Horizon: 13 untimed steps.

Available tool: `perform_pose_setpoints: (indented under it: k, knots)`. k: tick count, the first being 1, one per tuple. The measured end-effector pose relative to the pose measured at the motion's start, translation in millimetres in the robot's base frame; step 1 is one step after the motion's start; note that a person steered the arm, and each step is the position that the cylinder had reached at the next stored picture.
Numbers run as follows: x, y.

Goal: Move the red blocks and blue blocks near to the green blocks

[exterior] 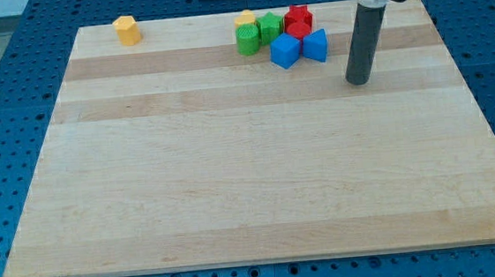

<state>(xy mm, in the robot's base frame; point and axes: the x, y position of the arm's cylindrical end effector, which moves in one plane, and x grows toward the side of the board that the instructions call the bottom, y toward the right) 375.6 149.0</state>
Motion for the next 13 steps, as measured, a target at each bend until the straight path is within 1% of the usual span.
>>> perform_pose_setpoints:
  k: [1,2,5,6,8,9,11,12,13]
  knots:
    - [-0.1,0.4]
    - [-27.9,11.7]
    - [-112.2,9.6]
    - [-131.5,-15.3]
    - [-135.3,-79.7]
    - [-135.3,-82.9]
    - [-135.0,-23.5]
    - [-123.5,-5.0]
    - [-100.0,-4.0]
